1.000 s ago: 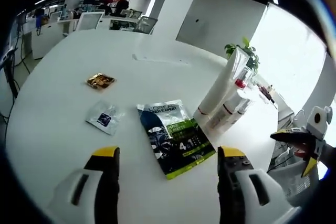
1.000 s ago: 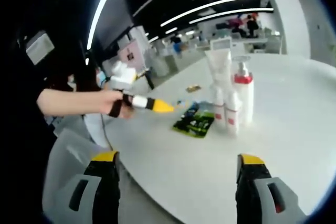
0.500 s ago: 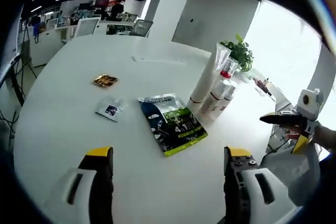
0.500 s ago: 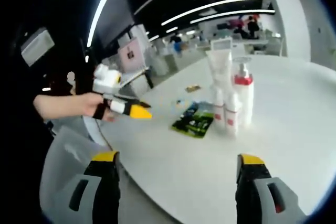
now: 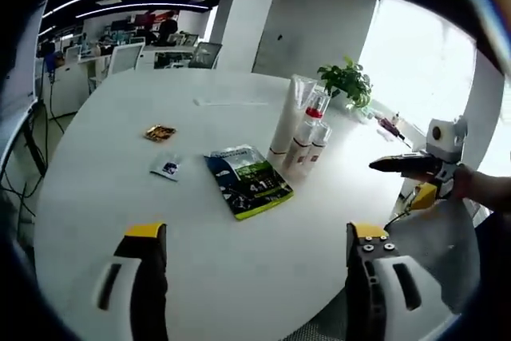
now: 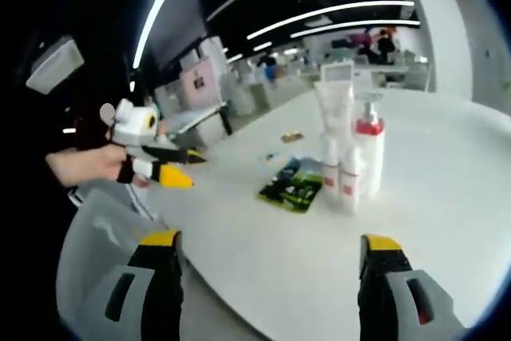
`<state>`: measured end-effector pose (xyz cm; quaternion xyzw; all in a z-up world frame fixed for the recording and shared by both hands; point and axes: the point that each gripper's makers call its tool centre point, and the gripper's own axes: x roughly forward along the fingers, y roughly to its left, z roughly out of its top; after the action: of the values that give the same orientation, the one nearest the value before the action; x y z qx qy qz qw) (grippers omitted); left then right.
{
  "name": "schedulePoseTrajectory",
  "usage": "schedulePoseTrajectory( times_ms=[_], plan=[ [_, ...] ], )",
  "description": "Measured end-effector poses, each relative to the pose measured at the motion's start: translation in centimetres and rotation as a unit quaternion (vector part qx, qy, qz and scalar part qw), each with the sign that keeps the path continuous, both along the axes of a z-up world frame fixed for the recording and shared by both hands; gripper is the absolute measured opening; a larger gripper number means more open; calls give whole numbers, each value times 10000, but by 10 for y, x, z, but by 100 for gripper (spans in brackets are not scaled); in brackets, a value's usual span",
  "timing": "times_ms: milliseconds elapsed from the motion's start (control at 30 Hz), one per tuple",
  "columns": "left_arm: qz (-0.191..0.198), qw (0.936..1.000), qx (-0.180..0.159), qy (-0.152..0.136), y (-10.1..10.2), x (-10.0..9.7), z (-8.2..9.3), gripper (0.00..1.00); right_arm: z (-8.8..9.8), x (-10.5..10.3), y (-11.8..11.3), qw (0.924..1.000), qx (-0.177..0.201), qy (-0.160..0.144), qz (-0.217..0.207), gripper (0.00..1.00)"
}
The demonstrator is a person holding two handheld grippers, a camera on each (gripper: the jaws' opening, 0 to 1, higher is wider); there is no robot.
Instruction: Arrange the skincare products in the storage area until every visible bottle or jar stands upright without overlapping.
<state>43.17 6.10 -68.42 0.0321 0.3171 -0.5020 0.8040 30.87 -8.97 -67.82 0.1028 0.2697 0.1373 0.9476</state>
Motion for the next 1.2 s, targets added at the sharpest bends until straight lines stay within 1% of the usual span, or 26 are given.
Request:
schedulePoseTrajectory(
  times_ms=[133, 233, 367, 533, 633, 700, 767, 867, 967, 1033, 1067, 1100, 1133, 1167, 1200],
  plan=[
    [-6, 10000, -47, -76, 7, -9, 3, 90, -1, 0, 1, 10000, -44, 10, 36, 94],
    [-26, 10000, -5, -90, 12, -15, 0, 93, 0, 0, 3, 10000, -53, -10, 57, 94],
    [10, 10000, -10, -55, 18, -22, -1, 94, 1, 0, 0, 10000, -16, -28, 5, 94],
    [64, 10000, -41, -30, 25, -27, 1, 96, 0, -1, 2, 10000, -45, 7, 56, 94],
    [115, 9999, -119, -30, 29, -30, 9, 97, 0, -1, 3, 10000, -51, 7, 59, 94],
    [107, 9998, -156, -97, 29, -31, 14, 98, 0, -1, 2, 10000, -40, 2, 41, 94],
    [72, 9995, -198, -232, 29, -32, 22, 99, 0, -1, 1, 10000, -39, 0, 23, 93],
    [15, 9994, -213, -260, 32, -34, 28, 99, 0, -1, 1, 10000, -41, 5, 24, 93],
    [57, 9994, -241, -257, 36, -34, 30, 99, -1, -1, 2, 10000, -37, 27, 34, 93],
    [150, 9991, -282, -277, 39, -30, 30, 99, -2, -1, 2, 10000, -32, 41, 41, 93],
    [258, 9985, -423, -212, 39, -28, 32, 99, -2, -1, 2, 10000, -29, 45, 42, 93],
    [304, 9982, -459, -216, 40, -26, 32, 99, -2, -1, 2, 10000, -36, 54, 45, 93],
    [419, 9966, -552, -435, 42, -19, 34, 99, -3, -2, 2, 10000, -43, 60, 50, 93],
    [453, 9960, -568, -524, 42, -16, 35, 98, -3, -2, 2, 10000, -46, 66, 51, 93],
    [531, 9959, -531, -512, 46, -14, 34, 97, -3, -2, 2, 10000, -45, 70, 50, 93]
  ],
)
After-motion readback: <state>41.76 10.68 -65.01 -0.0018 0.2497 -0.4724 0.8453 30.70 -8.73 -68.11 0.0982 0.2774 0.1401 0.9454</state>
